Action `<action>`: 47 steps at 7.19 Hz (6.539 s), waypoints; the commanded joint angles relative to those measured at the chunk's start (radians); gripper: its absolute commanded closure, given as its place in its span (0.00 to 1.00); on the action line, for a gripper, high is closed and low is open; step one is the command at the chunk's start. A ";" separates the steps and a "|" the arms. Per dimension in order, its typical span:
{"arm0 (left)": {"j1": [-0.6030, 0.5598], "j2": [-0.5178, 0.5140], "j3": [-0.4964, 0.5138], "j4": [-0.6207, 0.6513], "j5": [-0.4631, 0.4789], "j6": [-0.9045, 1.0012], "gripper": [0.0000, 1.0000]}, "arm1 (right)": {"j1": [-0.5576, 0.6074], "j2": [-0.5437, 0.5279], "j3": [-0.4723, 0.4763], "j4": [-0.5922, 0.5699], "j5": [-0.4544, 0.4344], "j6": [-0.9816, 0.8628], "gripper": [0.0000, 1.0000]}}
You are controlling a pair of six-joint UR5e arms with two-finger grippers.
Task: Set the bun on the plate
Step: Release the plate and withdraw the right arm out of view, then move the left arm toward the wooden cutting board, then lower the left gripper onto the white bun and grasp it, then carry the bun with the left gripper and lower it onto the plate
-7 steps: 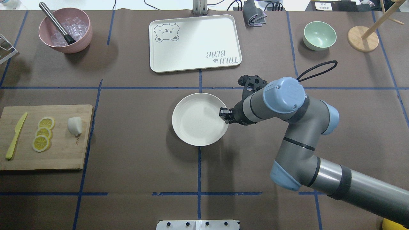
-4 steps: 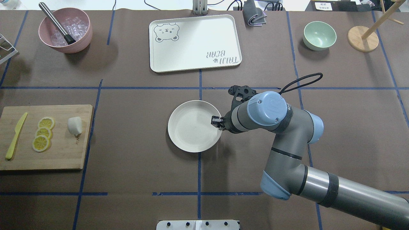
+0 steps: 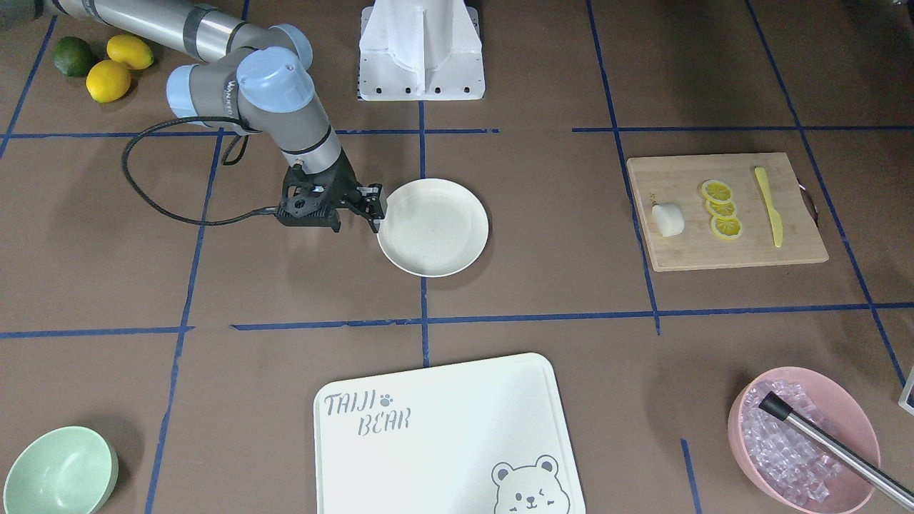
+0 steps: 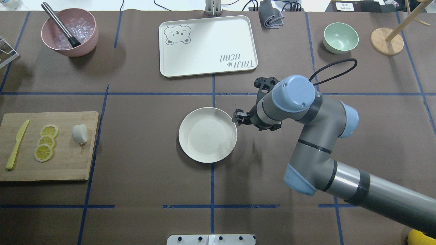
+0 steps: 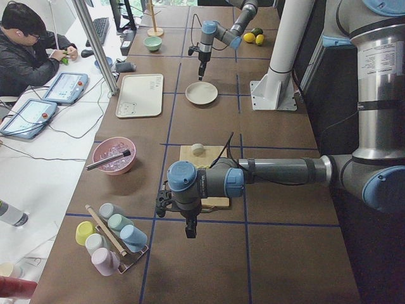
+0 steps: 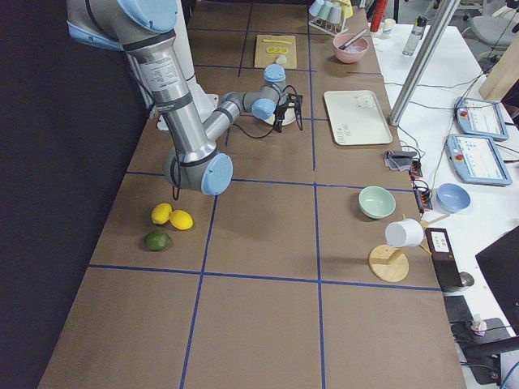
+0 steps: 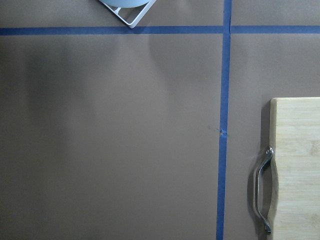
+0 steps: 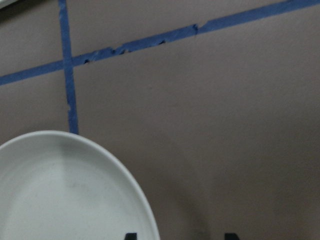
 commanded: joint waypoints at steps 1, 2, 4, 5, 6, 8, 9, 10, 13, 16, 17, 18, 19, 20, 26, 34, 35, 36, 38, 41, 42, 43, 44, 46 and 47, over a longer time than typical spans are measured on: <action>0.000 0.000 -0.002 0.001 -0.005 -0.001 0.00 | 0.136 -0.009 0.053 -0.259 0.118 -0.290 0.00; 0.000 0.000 -0.007 0.003 -0.005 -0.001 0.00 | 0.209 -0.018 0.055 -0.324 0.122 -0.449 0.00; 0.000 0.000 -0.002 0.003 0.001 0.001 0.00 | 0.340 -0.151 0.104 -0.366 0.166 -0.775 0.00; 0.002 0.001 -0.002 0.003 0.001 0.001 0.00 | 0.435 -0.238 0.113 -0.360 0.208 -0.930 0.00; 0.002 0.002 -0.002 0.003 0.001 0.001 0.00 | 0.543 -0.324 0.113 -0.360 0.213 -1.132 0.00; 0.002 0.002 -0.002 0.003 0.001 0.001 0.00 | 0.726 -0.488 0.115 -0.354 0.223 -1.465 0.00; 0.006 0.002 -0.002 0.003 0.001 -0.001 0.00 | 0.803 -0.556 0.113 -0.354 0.228 -1.564 0.00; 0.011 -0.005 -0.007 0.001 0.001 -0.001 0.00 | 0.880 -0.625 0.112 -0.354 0.277 -1.572 0.00; 0.026 -0.014 -0.011 -0.047 -0.008 0.001 0.00 | 0.940 -0.679 0.113 -0.353 0.294 -1.559 0.00; 0.093 -0.156 -0.007 -0.200 -0.009 -0.013 0.00 | 0.940 -0.681 0.117 -0.353 0.317 -1.559 0.00; 0.127 -0.172 -0.013 -0.216 -0.021 -0.086 0.00 | 0.940 -0.681 0.112 -0.353 0.316 -1.560 0.00; 0.176 -0.170 -0.007 -0.300 -0.031 -0.175 0.00 | 0.940 -0.681 0.113 -0.353 0.317 -1.559 0.00; 0.249 -0.160 -0.007 -0.448 -0.032 -0.197 0.00 | 0.940 -0.681 0.112 -0.353 0.316 -1.560 0.00; 0.356 -0.152 -0.008 -0.474 -0.023 -0.377 0.00 | 0.940 -0.679 0.110 -0.353 0.316 -1.560 0.00; 0.682 -0.195 -0.105 -0.477 0.226 -1.011 0.00 | 0.940 -0.679 0.109 -0.353 0.316 -1.560 0.00; 0.788 -0.210 -0.135 -0.435 0.330 -1.099 0.75 | 0.940 -0.675 0.103 -0.354 0.316 -1.559 0.00; 0.787 -0.271 -0.187 -0.302 0.330 -1.101 0.75 | 0.940 -0.675 0.103 -0.353 0.317 -1.559 0.00; 0.788 -0.390 -0.210 -0.149 0.330 -1.146 0.75 | 0.940 -0.675 0.103 -0.353 0.317 -1.559 0.00; 0.903 -0.594 -0.198 0.014 0.384 -1.376 0.75 | 0.940 -0.675 0.098 -0.354 0.319 -1.559 0.00; 1.060 -0.967 0.135 0.026 0.582 -1.631 0.74 | 0.940 -0.675 0.092 -0.354 0.319 -1.559 0.00; 1.086 -1.014 0.215 0.017 0.599 -1.647 0.74 | 0.940 -0.675 0.092 -0.353 0.319 -1.559 0.00; 1.097 -1.011 0.223 -0.015 0.615 -1.644 0.74 | 0.940 -0.675 0.092 -0.354 0.319 -1.559 0.00; 1.104 -1.011 0.225 -0.019 0.615 -1.642 0.66 | 0.939 -0.675 0.092 -0.354 0.319 -1.559 0.00; 1.117 -1.011 0.225 -0.020 0.615 -1.633 0.25 | 0.939 -0.673 0.090 -0.354 0.319 -1.559 0.00; 1.115 -1.011 0.223 -0.017 0.615 -1.592 0.01 | 0.940 -0.673 0.092 -0.354 0.319 -1.559 0.00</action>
